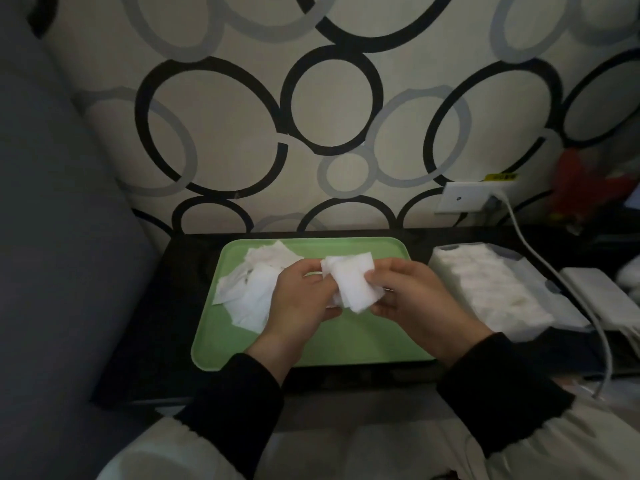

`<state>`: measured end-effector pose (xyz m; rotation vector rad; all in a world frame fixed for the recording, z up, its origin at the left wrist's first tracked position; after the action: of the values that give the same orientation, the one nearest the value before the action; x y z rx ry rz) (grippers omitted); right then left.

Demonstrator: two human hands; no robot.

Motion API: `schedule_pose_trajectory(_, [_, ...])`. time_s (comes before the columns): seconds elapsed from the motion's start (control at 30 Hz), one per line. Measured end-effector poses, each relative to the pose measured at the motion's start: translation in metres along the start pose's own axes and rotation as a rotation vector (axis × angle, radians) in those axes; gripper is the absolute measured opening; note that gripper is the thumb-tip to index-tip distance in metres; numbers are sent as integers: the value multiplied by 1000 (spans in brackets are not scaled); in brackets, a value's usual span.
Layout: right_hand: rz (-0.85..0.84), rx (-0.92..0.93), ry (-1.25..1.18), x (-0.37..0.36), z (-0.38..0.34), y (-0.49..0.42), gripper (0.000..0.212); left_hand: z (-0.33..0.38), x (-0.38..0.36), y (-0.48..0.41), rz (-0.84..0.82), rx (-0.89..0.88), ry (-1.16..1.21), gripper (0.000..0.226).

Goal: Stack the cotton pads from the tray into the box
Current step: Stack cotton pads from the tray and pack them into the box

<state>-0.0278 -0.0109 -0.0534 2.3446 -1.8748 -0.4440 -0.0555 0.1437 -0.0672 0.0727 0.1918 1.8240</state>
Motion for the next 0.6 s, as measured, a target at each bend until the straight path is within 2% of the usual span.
schedule_pose_trajectory(0.1, [59,1,11,6,4,1,19,0,-9,2,-4,2,12,17])
schedule_pose_trajectory(0.2, [117,15,17,11,6,3,8,0,-22,3,-8,14,11,15])
schedule_pose_trajectory(0.37, [215,107,84,22,8,3,1,-3,-45,3,-4,41,25,10])
schedule_pose_trajectory(0.5, [294,165,168,37,11,1,6,-1,-64,3,-34,103,102,26])
schedule_pose_trajectory(0.6, [339,169,261,57,12,-1,10,-5,-82,4,-120,63,28,25])
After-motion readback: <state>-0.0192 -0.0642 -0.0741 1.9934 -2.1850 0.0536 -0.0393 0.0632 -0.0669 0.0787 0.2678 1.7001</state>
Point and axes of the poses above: each hand's wrist, its own y-axis away from the middle knuckle, its own x-axis out of the back of the hand, z = x × y, the point moved 2 cm from there along -y, towards the middle knuckle, and after that the axes turned 1 degree about -y, right-handed, at the moved point
